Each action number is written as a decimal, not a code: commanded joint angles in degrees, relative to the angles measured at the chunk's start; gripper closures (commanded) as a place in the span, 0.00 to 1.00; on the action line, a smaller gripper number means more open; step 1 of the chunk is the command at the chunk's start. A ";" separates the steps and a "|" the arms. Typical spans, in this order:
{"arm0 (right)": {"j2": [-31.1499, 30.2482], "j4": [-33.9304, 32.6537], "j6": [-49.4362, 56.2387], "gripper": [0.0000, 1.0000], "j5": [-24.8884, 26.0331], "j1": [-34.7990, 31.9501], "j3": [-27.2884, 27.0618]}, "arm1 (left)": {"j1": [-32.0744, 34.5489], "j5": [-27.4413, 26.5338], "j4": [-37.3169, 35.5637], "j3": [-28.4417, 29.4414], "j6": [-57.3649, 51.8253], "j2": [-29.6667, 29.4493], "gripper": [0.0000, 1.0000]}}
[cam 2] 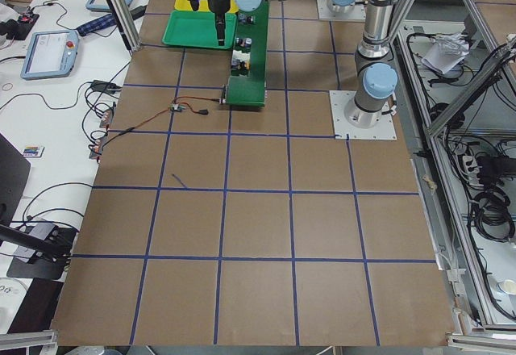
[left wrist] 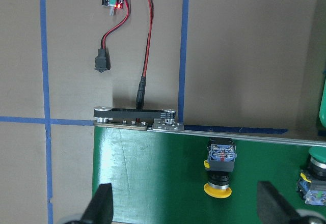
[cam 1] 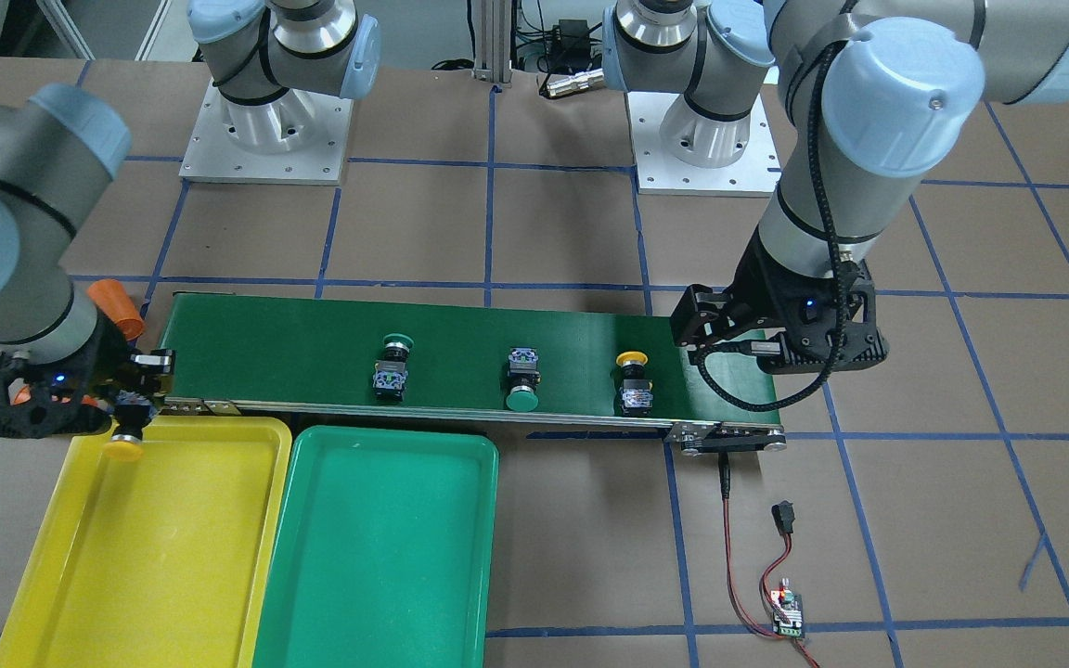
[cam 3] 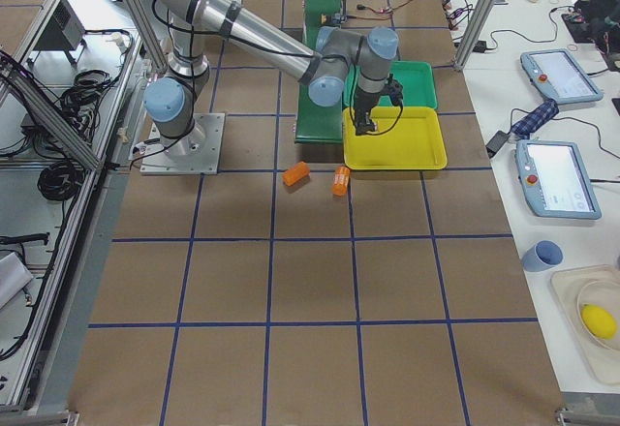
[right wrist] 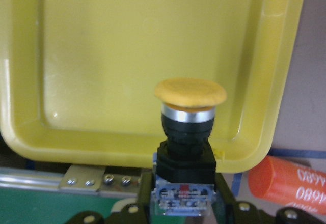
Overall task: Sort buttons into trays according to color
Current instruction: 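Carry yellow button into yellow tray with right gripper while left gripper lifts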
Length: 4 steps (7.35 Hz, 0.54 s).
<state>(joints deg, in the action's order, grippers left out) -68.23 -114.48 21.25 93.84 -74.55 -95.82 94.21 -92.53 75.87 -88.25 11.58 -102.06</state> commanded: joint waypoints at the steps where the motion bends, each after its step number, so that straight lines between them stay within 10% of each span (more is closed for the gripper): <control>1: 8.43 -1.98 2.39 0.88 0.12 1.16 6.94 | 2.38 1.65 -5.11 -3.67 2.84 2.12 0.00; 3: 8.99 -1.27 3.79 0.22 -0.14 1.43 6.09 | 0.37 1.65 -5.38 -3.42 -1.90 2.30 0.00; 4: 8.64 -1.18 3.71 0.08 -0.32 1.43 5.30 | -0.43 3.05 -6.60 -3.42 -3.22 2.56 0.00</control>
<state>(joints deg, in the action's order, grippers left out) -59.55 -115.80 24.66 93.73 -73.19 -89.86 94.83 -90.61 70.35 -91.77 10.14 -99.81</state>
